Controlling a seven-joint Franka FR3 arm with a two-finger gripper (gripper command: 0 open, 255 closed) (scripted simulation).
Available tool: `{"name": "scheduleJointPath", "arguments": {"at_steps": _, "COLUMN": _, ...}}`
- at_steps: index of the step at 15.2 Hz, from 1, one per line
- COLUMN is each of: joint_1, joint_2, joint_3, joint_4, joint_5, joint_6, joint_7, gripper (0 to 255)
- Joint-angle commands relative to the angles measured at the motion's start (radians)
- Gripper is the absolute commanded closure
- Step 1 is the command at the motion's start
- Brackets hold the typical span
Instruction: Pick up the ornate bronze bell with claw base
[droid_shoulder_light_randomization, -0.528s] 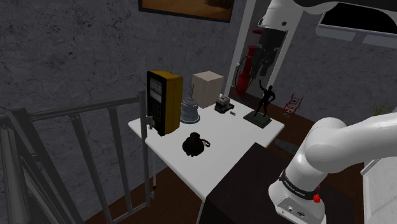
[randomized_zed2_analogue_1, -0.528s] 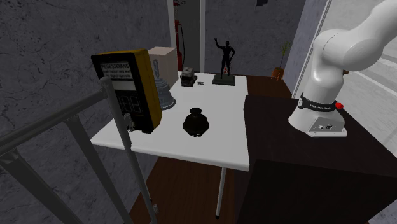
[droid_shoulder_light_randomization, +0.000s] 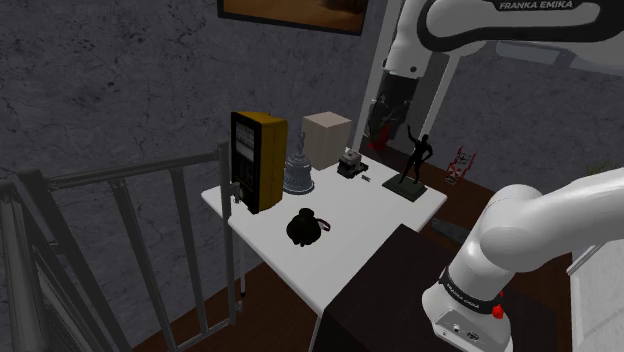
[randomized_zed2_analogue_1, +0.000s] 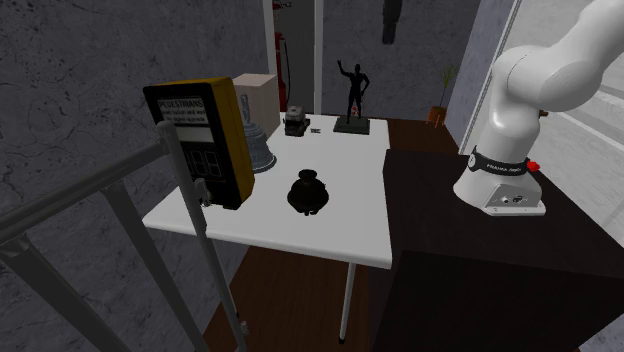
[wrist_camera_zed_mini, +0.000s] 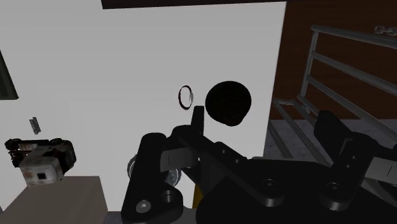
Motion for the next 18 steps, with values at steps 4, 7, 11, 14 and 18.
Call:
{"name": "scheduleJointPath", "arguments": {"at_steps": 4, "joint_1": 0.007, "joint_2": 0.123, "joint_3": 0.008, "joint_4": -0.063, "joint_5": 0.014, "joint_6": 0.18, "joint_7": 0.005, "gripper": 0}}
{"name": "scheduleJointPath", "arguments": {"at_steps": 7, "joint_1": 0.012, "joint_2": 0.21, "joint_3": 0.012, "joint_4": -0.084, "joint_5": 0.024, "joint_6": 0.285, "joint_7": 0.007, "gripper": 0}}
{"name": "scheduleJointPath", "arguments": {"at_steps": 11, "joint_1": 0.019, "joint_2": 0.344, "joint_3": 0.017, "joint_4": -0.092, "joint_5": 0.039, "joint_6": 0.42, "joint_7": 0.007, "gripper": 0}}
{"name": "scheduleJointPath", "arguments": {"at_steps": 14, "joint_1": 0.026, "joint_2": 0.454, "joint_3": 0.02, "joint_4": -0.082, "joint_5": 0.052, "joint_6": 0.515, "joint_7": 0.005, "gripper": 0}}
{"name": "scheduleJointPath", "arguments": {"at_steps": 18, "joint_1": 0.033, "joint_2": 0.61, "joint_3": 0.024, "joint_4": -0.048, "joint_5": 0.072, "joint_6": 0.632, "joint_7": -0.001, "gripper": 0}}
